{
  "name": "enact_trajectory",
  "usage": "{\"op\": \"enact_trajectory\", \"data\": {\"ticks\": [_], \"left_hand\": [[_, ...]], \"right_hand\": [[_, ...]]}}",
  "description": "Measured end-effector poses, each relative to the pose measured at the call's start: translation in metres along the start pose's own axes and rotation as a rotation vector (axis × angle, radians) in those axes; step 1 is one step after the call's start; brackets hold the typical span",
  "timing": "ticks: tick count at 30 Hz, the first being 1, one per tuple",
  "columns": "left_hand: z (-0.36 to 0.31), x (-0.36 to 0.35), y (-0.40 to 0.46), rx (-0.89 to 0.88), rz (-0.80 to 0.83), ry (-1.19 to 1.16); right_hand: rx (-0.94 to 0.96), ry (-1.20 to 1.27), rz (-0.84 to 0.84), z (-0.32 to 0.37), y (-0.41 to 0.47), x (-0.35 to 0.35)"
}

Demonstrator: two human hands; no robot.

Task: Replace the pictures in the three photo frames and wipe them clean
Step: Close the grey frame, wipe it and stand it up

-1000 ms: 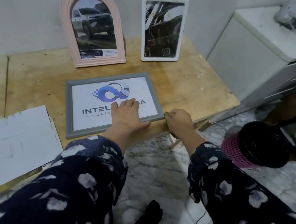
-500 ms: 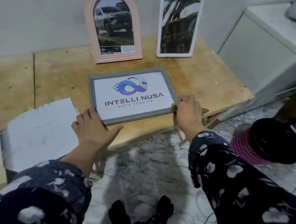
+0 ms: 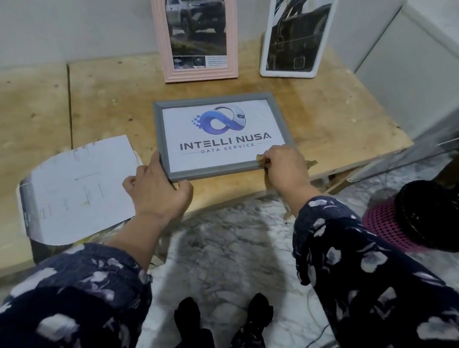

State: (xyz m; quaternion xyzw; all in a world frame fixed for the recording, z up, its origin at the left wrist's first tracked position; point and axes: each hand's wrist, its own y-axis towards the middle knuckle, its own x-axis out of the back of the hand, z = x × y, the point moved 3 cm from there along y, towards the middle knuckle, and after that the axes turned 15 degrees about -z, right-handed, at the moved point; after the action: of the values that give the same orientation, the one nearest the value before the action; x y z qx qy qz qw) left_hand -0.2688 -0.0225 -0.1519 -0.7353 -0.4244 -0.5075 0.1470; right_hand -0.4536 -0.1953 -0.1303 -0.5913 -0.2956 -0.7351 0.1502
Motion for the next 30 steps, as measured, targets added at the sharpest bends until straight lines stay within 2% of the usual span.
{"op": "enact_trajectory", "data": {"ticks": [6, 12, 30], "left_hand": [[0.002, 0.007, 0.007, 0.001, 0.022, 0.021], [0.005, 0.010, 0.014, 0.014, 0.093, 0.049], [0.013, 0.026, 0.030, 0.137, 0.341, -0.082]], "right_hand": [[0.018, 0.061, 0.028, 0.022, -0.001, -0.003], [0.069, 0.163, 0.105, 0.081, -0.005, -0.020], [0.081, 0.218, 0.056, 0.111, -0.016, -0.023]]}}
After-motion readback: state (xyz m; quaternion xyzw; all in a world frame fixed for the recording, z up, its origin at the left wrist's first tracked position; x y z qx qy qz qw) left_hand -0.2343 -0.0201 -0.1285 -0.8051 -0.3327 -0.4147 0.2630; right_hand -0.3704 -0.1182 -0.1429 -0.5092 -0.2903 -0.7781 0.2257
